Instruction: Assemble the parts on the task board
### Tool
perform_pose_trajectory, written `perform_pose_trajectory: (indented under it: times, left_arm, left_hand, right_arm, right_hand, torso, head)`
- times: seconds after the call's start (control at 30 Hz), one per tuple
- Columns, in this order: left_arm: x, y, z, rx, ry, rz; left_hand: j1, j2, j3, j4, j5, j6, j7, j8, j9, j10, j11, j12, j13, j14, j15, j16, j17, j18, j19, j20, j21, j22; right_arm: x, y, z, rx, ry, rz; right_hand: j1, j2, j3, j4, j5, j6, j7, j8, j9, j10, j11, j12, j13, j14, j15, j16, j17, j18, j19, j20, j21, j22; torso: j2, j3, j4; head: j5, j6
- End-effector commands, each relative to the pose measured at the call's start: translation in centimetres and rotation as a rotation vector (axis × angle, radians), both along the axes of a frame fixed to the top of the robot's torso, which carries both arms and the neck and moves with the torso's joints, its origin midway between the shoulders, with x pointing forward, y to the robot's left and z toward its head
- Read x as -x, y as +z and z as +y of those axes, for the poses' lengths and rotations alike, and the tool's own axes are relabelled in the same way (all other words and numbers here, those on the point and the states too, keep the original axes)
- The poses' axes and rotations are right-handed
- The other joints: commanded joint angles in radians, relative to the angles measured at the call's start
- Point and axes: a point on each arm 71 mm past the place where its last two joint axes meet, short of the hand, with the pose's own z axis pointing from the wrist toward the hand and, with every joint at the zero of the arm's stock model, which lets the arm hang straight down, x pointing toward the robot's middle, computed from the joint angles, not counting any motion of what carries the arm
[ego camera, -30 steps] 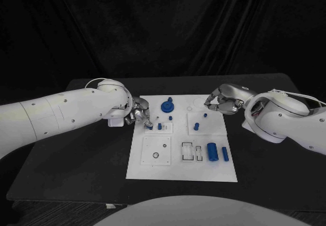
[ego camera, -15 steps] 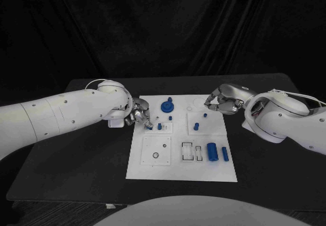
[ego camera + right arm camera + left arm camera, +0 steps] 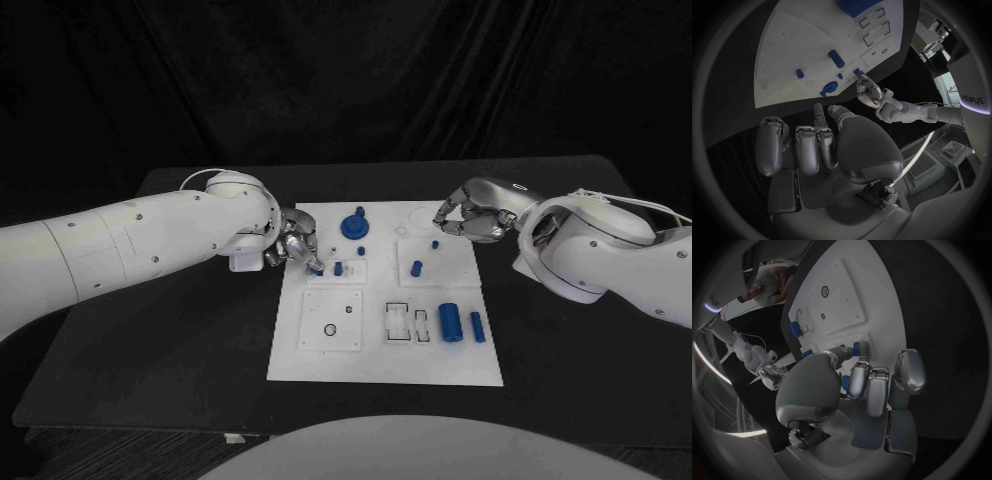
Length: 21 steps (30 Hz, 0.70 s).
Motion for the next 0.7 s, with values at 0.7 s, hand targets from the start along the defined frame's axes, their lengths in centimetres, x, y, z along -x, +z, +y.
perform_pose_trajectory:
  times: [0.7]
  left_arm:
    - [0.31, -0.44, -0.04, -0.055, -0.048, -0.039]
  left_hand:
    - [0.001, 0.014, 0.123, -0.136, 0.001, -0.004, -0.006, 0.003, 0.003, -0.003, 0.003, -0.001, 0.127, 0.102, 0.007, 0.003, 0.263, 0.005, -0.006, 0.003, -0.004, 0.155]
  right_arm:
    - [0.01, -0.13, 0.06, 0.002, -0.006, 0.002]
  right_hand:
    - [0.011, -0.002, 0.005, 0.000, 0.006, 0.006, -0.001, -0.005, -0.001, 0.106, 0.000, -0.006, 0.263, 0.087, -0.001, -0.003, 0.168, 0.008, 0.013, 0.002, -0.005, 0.200]
  torso:
    - [0.000, 0.0001, -0.0002]
  head:
    - [0.002, 0.000]
